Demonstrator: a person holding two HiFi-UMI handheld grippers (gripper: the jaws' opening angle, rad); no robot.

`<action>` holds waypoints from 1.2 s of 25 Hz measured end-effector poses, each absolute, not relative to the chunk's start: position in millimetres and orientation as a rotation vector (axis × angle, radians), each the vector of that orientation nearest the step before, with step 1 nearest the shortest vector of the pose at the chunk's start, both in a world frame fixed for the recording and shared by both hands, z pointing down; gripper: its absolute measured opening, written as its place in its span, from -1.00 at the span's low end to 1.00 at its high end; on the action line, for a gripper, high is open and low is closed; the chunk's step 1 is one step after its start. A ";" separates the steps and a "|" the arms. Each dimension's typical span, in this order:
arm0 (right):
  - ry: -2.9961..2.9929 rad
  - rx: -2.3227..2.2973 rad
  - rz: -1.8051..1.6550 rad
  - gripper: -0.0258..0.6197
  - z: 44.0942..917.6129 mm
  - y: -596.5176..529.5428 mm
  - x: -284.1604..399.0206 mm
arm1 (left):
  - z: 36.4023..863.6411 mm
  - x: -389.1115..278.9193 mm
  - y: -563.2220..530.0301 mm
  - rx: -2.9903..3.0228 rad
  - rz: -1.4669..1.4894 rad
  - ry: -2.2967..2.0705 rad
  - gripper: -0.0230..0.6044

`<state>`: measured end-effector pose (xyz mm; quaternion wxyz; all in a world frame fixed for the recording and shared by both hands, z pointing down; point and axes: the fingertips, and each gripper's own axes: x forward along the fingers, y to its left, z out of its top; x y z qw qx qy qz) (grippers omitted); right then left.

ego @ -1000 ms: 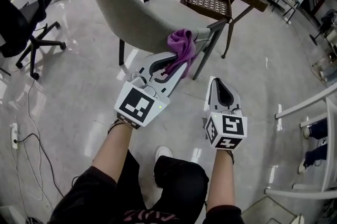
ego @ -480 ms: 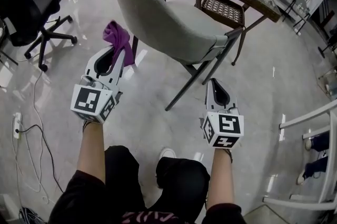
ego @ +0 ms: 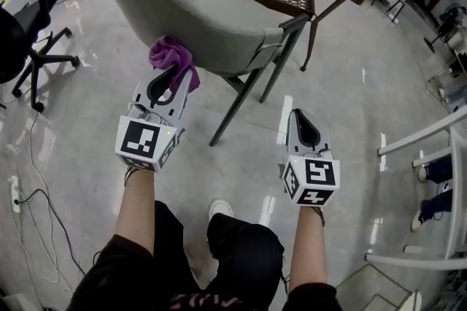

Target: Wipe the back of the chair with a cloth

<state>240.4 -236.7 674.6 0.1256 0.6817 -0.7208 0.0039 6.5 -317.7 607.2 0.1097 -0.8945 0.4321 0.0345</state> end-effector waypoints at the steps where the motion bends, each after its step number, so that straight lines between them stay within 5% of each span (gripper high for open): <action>1: -2.084 1.996 0.016 -0.83 676.8 -234.3 247.3 | 605.0 16.4 -315.4 -2.631 0.113 1.260 -0.70; 9: -2.023 2.058 0.023 -0.83 680.9 -222.8 278.3 | 604.7 67.4 -305.0 -2.692 0.198 1.149 -0.70; 23: -2.006 2.035 0.048 -0.83 694.4 -223.6 288.2 | 640.7 183.6 -300.1 -2.761 -0.081 0.783 -0.70; 30: -2.063 2.001 0.037 -0.83 687.7 -231.8 267.1 | 634.7 167.5 -274.6 -2.783 -0.053 0.714 -0.70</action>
